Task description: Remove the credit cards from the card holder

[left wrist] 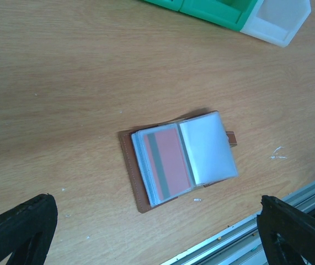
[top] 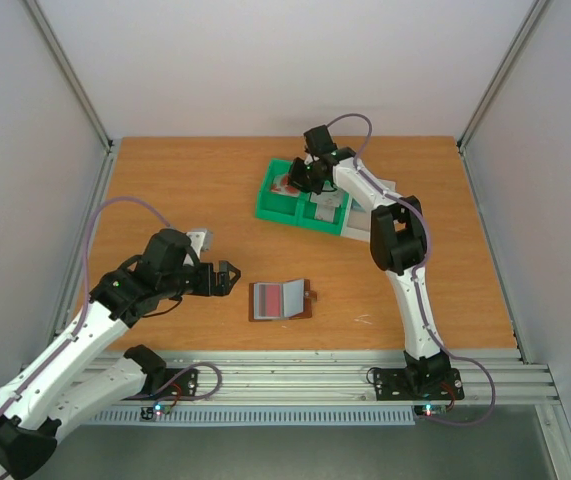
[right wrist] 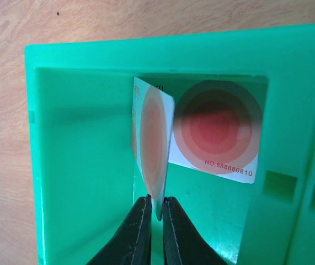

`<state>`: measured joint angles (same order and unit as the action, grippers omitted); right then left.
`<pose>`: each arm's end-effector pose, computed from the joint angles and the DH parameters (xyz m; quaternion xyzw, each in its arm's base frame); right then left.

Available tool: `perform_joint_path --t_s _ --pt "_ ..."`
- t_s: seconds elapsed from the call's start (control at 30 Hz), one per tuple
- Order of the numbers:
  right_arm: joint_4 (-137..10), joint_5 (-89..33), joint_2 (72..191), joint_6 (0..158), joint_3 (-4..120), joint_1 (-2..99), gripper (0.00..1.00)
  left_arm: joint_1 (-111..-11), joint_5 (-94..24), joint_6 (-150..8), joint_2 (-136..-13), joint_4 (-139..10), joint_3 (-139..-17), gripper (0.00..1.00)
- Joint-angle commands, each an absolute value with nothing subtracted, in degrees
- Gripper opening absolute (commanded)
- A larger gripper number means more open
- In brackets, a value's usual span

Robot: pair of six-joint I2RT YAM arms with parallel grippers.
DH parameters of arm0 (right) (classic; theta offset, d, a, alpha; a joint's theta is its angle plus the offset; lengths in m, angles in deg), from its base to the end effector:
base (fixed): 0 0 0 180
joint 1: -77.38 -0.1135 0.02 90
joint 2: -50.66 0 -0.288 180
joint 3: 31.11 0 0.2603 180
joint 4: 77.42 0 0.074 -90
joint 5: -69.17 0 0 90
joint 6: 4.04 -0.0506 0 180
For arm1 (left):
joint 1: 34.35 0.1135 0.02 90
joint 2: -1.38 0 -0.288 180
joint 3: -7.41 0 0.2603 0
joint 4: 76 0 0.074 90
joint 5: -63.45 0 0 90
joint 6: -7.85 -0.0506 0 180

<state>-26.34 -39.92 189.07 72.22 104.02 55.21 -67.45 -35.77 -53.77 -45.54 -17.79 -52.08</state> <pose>0.5181 0.2290 0.1908 -0.1196 0.9326 0.2432 0.2384 0.1330 -0.0964 0.2919 0.0683 0.9210 -0.2563 0.2854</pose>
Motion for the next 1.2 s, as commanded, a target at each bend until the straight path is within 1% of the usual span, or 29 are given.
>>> perform_joint_path --t_s 0.0,0.3,0.5,0.63,0.67,0.83,0.97,1.17 --pt "-23.58 -39.15 188.86 71.73 106.23 55.75 0.10 -67.31 -36.23 -54.95 -44.65 -19.25 -52.73 0.99" --pt "-18.72 -38.76 185.62 72.10 108.35 55.76 0.16 -67.26 -36.40 -53.80 -48.22 -18.34 -52.81 0.99" --pt "-17.95 -39.73 179.04 72.93 103.95 55.76 0.17 -67.31 -37.68 -53.09 -50.96 -18.33 -53.21 0.99" --pt "-20.06 -41.15 172.22 72.91 95.70 55.46 0.18 -67.31 -38.72 -52.56 -52.21 -19.43 -52.73 0.99" --pt "-21.99 -41.64 166.30 72.66 89.56 55.12 0.20 -67.31 -39.63 -52.15 -53.19 -20.26 -52.42 0.99" --pt "-24.98 -42.43 155.33 72.78 76.14 54.16 0.21 -67.29 -43.01 -50.09 -55.18 -23.23 -50.84 0.98" --pt "-25.16 -41.90 147.56 73.83 67.49 53.04 0.23 -67.31 -47.22 -47.61 -56.18 -28.31 -48.44 0.95" --pt "-26.18 -41.63 137.92 73.62 56.50 51.33 0.26 -67.20 -49.64 -44.42 -57.21 -32.78 -46.11 0.93"
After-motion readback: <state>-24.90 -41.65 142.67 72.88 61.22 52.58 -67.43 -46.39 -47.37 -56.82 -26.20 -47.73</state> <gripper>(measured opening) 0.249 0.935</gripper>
